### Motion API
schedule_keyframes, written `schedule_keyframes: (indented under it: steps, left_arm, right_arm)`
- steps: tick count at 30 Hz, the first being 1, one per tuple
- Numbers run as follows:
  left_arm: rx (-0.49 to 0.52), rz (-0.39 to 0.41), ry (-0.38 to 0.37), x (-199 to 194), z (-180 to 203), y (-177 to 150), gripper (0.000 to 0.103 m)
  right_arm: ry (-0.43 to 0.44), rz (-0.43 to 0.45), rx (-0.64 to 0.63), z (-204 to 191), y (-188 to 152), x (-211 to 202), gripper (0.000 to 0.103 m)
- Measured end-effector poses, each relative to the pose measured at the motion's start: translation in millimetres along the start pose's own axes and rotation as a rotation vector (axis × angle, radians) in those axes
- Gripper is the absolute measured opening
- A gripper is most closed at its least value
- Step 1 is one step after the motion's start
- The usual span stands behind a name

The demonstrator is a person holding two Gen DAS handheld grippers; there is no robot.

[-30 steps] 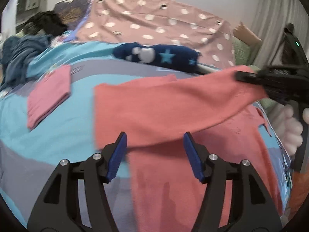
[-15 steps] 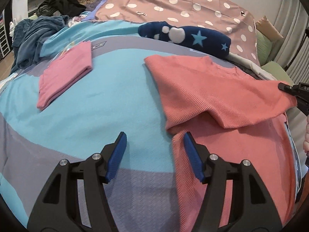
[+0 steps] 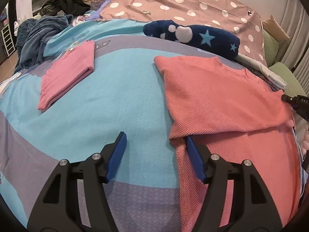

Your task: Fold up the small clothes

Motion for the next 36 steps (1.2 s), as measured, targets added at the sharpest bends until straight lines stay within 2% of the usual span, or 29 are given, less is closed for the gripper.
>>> schedule_keyframes:
  steps: [3,4,5,6,7,8,9,11,14,17,19,21,23,25,27,28,30,32,36]
  left_arm:
    - [0.004,0.006,0.003,-4,-1,-2,0.061]
    - [-0.001,0.012,0.004,-6,-2,-2,0.059]
    - [-0.011,0.030,-0.007,-11,-3,-1,0.050]
    - [-0.017,0.036,-0.021,-15,-2,-1,0.025]
    - [-0.037,0.047,-0.057,-21,-1,2,0.015]
    - [-0.053,0.054,-0.090,-25,2,4,0.011]
    - [-0.065,0.069,-0.144,-31,7,9,0.011]
    - [-0.028,0.104,-0.201,-38,23,21,0.011]
    - [0.046,0.095,-0.187,-27,44,28,0.011]
    - [0.060,-0.054,-0.091,22,41,12,0.012]
    - [0.041,-0.031,-0.114,24,39,12,0.011]
    - [0.032,-0.017,-0.115,16,39,16,0.011]
    - [0.030,-0.003,-0.120,8,42,18,0.014]
    - [0.059,0.024,-0.121,-2,50,20,0.020]
    - [0.101,0.049,-0.129,-12,61,22,0.035]
    - [0.115,0.054,-0.130,-15,67,22,0.038]
    - [0.147,0.056,-0.133,-17,79,21,0.046]
    - [0.165,0.048,-0.138,-14,89,19,0.048]
    - [0.182,0.019,-0.144,-5,107,15,0.050]
  right_arm:
    - [0.001,0.015,0.010,1,0,-12,0.015]
    - [0.031,0.019,-0.006,-7,0,-20,0.015]
    - [0.066,0.019,-0.027,-17,-2,-26,0.015]
    - [0.102,0.014,-0.050,-26,-4,-30,0.015]
    - [0.155,-0.002,-0.084,-42,-9,-33,0.015]
    - [0.178,-0.014,-0.100,-50,-14,-34,0.015]
    - [0.209,-0.052,-0.126,-63,-24,-29,0.015]
    - [0.210,-0.106,-0.150,-73,-41,-14,0.015]
    - [0.093,-0.198,-0.160,-61,-69,22,0.014]
    - [0.117,-0.146,-0.156,-55,-76,23,0.014]
    - [0.099,-0.113,-0.156,-48,-73,7,0.014]
    - [0.071,-0.045,-0.178,-36,-63,-13,0.023]
    - [-0.026,0.035,-0.189,-4,-46,-31,0.031]
    - [-0.148,0.063,-0.163,43,-33,-44,0.032]
    - [-0.288,0.039,-0.103,97,-31,-51,0.032]
    - [-0.332,0.025,-0.085,115,-33,-53,0.032]
    - [-0.395,0.008,-0.072,143,-40,-55,0.032]
    - [-0.442,-0.014,-0.088,161,-47,-52,0.034]
    - [-0.466,0.001,-0.118,175,-43,-42,0.052]
Point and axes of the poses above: each gripper's, at about its wrist camera, not at the fingertips, and x roughly the way its jaws point, z to its right, y to its top, the point moved 8 cm from there along x, roughly the way its jaws point, and after that the axes turned 1 degree about y, right-handed, at the moved point
